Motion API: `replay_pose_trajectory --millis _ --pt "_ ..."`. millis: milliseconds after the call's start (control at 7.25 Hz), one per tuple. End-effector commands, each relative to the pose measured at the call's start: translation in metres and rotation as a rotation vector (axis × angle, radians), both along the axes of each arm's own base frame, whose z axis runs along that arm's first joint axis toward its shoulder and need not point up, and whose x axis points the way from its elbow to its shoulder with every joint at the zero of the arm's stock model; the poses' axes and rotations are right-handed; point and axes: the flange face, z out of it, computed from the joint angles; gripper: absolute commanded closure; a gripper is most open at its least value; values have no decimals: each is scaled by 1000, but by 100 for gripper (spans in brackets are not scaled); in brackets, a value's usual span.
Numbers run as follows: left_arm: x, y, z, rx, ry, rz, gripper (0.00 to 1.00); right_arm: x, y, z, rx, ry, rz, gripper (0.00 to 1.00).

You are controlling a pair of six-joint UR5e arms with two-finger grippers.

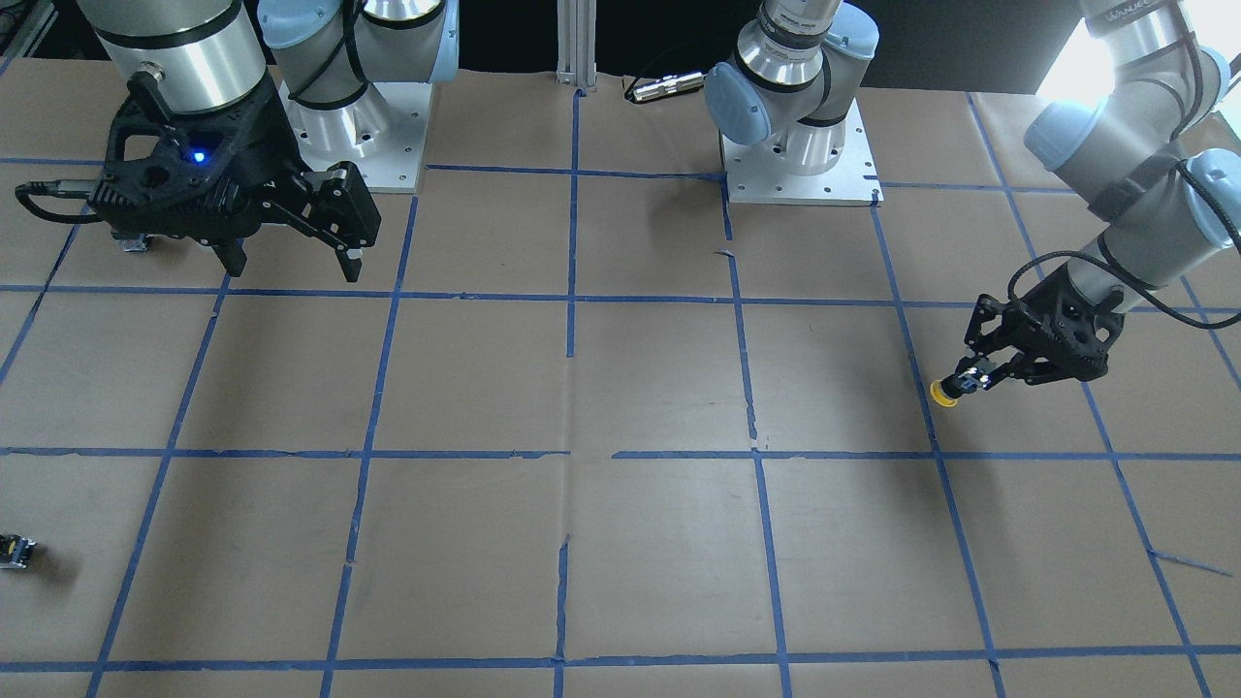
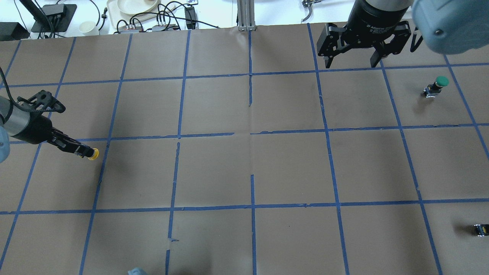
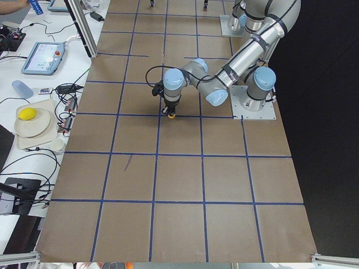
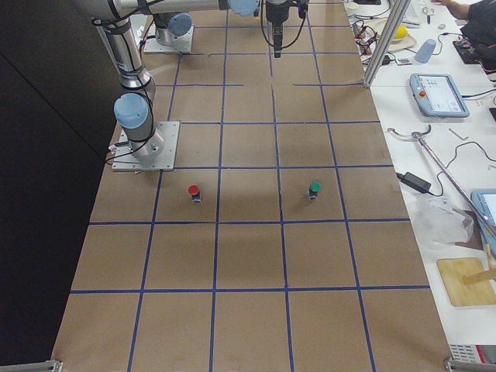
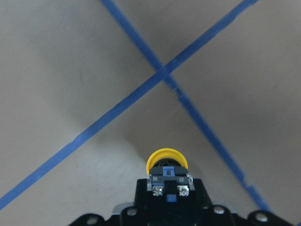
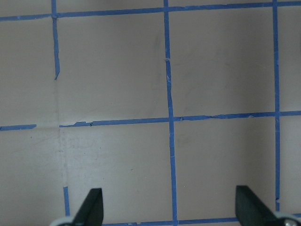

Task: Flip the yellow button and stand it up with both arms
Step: 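Lift the yellow button with the left gripper while the right gripper approaches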

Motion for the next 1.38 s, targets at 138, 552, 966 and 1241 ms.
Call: replay_pose_trajectory --millis 138,552,966,1241 --pt "-60 0 18 60 218 172 84 2 1 -1 0 0 3 0" --pt "-115 -8 33 89 309 273 84 2 2 0 -3 -2 4 0" --pt "-146 -7 43 109 387 331 84 2 2 0 -3 -2 3 0" --pt "-187 -9 66 144 533 427 84 2 2 1 -4 -2 3 0"
